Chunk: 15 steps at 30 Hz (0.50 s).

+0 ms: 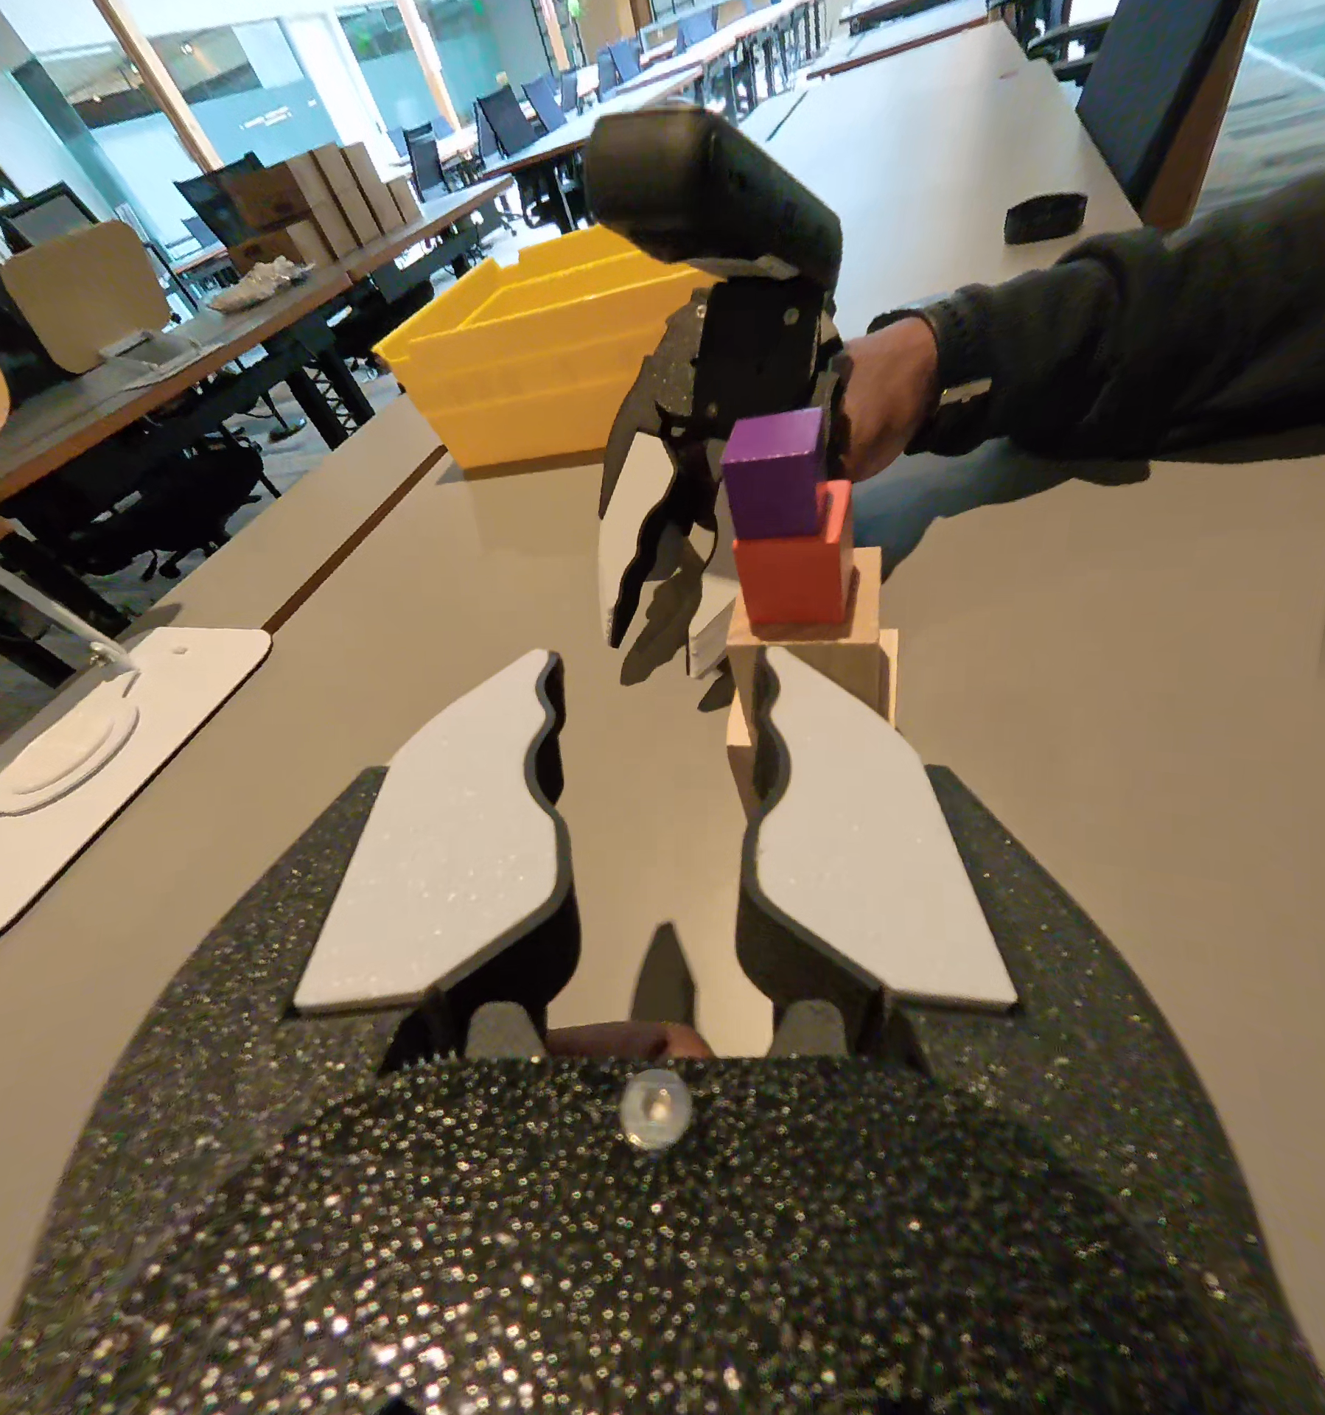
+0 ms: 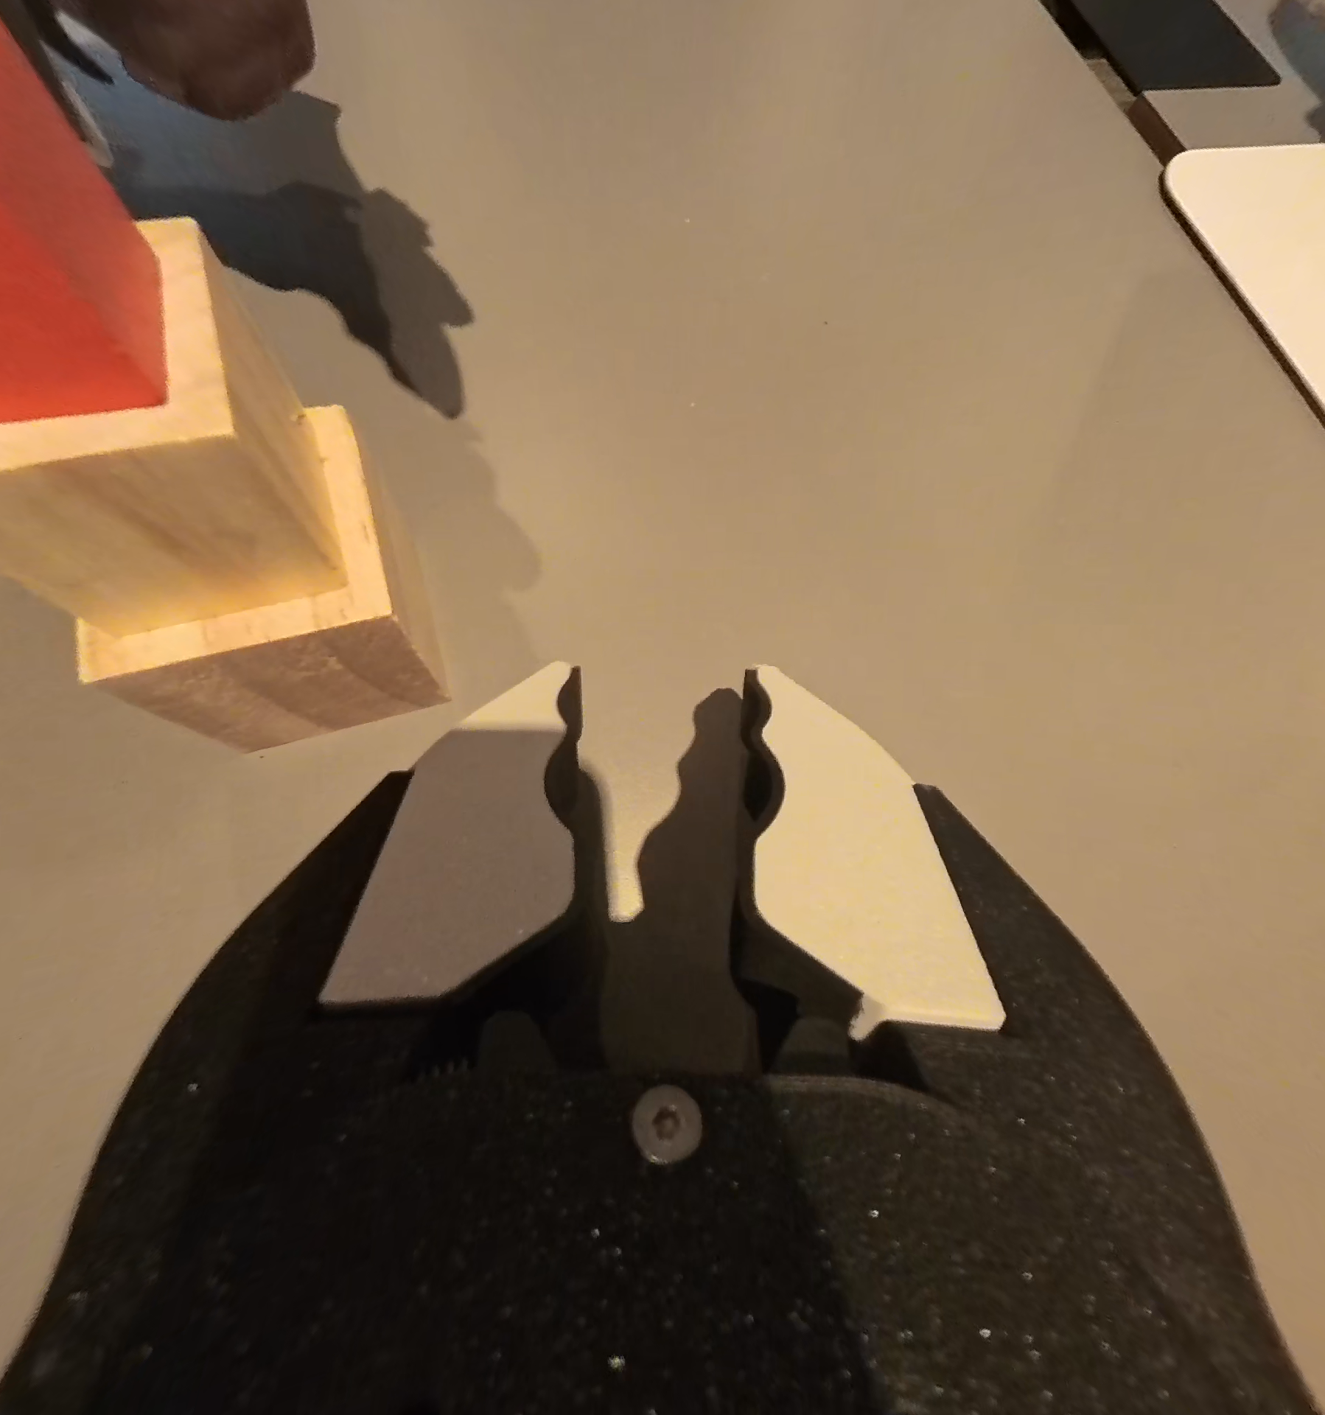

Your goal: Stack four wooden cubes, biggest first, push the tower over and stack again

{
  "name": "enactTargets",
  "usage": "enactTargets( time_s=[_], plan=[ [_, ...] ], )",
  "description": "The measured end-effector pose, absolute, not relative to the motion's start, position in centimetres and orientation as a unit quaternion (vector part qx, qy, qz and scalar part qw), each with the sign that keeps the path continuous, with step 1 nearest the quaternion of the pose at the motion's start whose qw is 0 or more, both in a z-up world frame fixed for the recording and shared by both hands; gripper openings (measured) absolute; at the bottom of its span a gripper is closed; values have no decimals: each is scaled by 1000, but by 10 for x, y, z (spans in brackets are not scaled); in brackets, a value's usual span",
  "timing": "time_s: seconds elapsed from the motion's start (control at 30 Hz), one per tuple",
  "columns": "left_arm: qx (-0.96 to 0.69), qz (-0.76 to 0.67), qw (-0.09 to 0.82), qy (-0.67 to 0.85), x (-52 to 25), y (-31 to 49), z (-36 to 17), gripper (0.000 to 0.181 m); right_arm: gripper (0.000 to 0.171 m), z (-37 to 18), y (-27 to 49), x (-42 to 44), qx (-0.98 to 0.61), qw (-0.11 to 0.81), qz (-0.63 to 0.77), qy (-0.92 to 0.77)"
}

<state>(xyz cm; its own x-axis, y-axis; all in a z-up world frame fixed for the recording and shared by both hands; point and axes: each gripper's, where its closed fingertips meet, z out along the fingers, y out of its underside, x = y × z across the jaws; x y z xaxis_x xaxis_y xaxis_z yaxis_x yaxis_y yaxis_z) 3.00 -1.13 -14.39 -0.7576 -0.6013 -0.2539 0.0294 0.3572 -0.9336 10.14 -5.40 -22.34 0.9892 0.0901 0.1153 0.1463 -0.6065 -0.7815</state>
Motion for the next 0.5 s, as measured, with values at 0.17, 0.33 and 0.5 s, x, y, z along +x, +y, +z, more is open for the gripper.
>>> enactTargets(
  time_s=[0.17, 0.33, 0.5],
  plan=[
    [-218, -569, 293, 737, 33, -4, -143, 37, 39, -220, -54, 105, -891, 448, -47, -59],
    [-212, -588, 279, 729, 22, 0, -148, 0, 38, -218, -55, 108, -886, 455, -76, -58],
    [-172, -586, 269, 745, 10, -5, -149, 0, 38, -216, -56, 111, -882, 454, -116, -56]
  ],
)
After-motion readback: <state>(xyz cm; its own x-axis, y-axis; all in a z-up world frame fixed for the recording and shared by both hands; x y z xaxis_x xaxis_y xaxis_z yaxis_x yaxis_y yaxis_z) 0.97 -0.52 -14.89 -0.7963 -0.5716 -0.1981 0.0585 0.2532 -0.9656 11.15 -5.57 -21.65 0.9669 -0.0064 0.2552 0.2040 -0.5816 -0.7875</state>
